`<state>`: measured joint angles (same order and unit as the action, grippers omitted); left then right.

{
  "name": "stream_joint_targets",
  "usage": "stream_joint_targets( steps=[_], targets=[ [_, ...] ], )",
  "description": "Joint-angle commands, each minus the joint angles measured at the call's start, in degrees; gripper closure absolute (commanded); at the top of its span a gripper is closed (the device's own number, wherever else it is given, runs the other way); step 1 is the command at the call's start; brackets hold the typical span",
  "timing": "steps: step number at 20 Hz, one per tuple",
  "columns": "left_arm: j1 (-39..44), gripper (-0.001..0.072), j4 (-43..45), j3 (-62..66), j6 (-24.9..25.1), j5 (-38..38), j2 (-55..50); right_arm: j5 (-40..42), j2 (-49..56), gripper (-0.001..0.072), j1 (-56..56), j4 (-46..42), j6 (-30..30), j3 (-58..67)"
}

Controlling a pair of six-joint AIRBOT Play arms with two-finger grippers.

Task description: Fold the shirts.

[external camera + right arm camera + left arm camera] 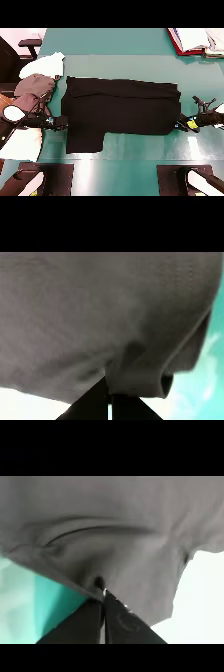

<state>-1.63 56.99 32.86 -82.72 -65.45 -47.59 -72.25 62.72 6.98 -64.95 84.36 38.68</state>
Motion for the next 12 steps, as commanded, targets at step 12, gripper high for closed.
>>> stream_joint_targets(
  steps=[12],
  targets=[
    [-0.02, 0.0684, 2.60, 10.01, -5.99, -10.47, 10.27, -19.26, -16.63, 0.0699, -0.85, -17.49, 1.03, 9.27]
  ],
)
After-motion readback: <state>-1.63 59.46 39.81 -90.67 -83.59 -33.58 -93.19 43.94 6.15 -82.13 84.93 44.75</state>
